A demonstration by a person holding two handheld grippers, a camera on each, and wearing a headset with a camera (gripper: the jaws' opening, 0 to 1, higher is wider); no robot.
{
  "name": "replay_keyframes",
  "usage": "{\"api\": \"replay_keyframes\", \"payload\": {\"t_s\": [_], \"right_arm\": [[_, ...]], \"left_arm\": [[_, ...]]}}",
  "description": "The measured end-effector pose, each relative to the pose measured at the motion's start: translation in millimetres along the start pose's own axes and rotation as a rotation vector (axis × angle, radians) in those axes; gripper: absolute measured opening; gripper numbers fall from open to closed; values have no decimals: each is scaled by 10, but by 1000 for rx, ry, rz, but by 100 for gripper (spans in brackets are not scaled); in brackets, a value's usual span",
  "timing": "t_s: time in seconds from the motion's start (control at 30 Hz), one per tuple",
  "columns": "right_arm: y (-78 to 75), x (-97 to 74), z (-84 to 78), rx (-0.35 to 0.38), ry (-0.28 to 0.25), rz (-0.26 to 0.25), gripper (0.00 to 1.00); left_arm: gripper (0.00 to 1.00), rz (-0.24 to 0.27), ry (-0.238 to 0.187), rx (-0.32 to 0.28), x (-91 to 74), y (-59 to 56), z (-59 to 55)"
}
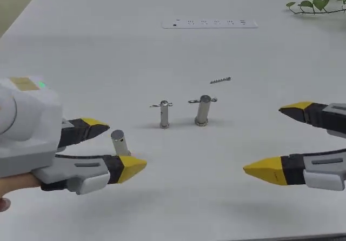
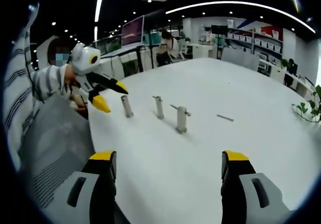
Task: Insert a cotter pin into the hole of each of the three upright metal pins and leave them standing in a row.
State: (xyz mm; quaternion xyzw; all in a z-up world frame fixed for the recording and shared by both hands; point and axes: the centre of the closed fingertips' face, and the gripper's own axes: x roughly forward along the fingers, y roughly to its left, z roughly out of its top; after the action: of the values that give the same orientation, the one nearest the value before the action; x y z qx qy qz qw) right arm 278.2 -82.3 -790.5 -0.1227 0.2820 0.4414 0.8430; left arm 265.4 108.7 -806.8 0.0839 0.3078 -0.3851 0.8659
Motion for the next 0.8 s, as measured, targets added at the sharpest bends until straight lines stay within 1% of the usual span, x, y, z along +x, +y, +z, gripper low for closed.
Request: {"api": "replay_keyframes", "payload": {"t_s": [0.03, 0.1, 0.13, 0.17, 0.2, 0.23, 0.33, 0.37, 0.4, 0.43, 0.47, 0.57, 0.67, 0.73, 0.8], "right_arm": [[-29, 3, 27, -11, 3, 2, 87], [-61, 8, 56, -32, 14, 11, 87], [-89, 7, 59, -49, 31, 10, 87], [-133, 4, 46, -84, 70, 7, 87], [-154, 6, 46, -104, 91, 11, 87], [-198, 15, 65, -122, 109, 7, 87], [-268, 40, 151, -136, 119, 18, 86], [-294, 48, 177, -138, 122, 19, 86], [-328, 59, 206, -149, 130, 26, 86], [-345, 74, 229, -167, 143, 38, 85], [-359, 84, 243, -188, 155, 47, 85], [-433, 126, 272, -256, 208, 65, 85], [-509, 184, 317, -297, 238, 82, 85], [-563, 226, 340, -299, 248, 94, 84], [-622, 279, 329, -312, 290, 120, 81]], "left_arm": [[67, -30, 3, 2, -18, -47, -13], [73, -39, -3, 3, -37, -62, -17], [76, -44, -8, 2, -42, -68, -20], [78, -45, -8, -3, -45, -64, -33], [81, -47, -13, -5, -48, -64, -38], [82, -55, -15, -2, -52, -75, -47], [85, -61, -17, -7, -64, -82, -57], [86, -58, -22, -22, -77, -75, -54], [87, -61, -39, -43, -92, -72, -34], [89, -69, -55, -47, -107, -76, -12], [92, -71, -60, -48, -117, -77, -7], [100, -79, -59, -39, -125, -84, -10], [99, -96, -50, -36, -135, -99, -37], [99, -99, -58, -37, -135, -98, -37], [99, -83, -56, -26, -133, -66, -47]]}}
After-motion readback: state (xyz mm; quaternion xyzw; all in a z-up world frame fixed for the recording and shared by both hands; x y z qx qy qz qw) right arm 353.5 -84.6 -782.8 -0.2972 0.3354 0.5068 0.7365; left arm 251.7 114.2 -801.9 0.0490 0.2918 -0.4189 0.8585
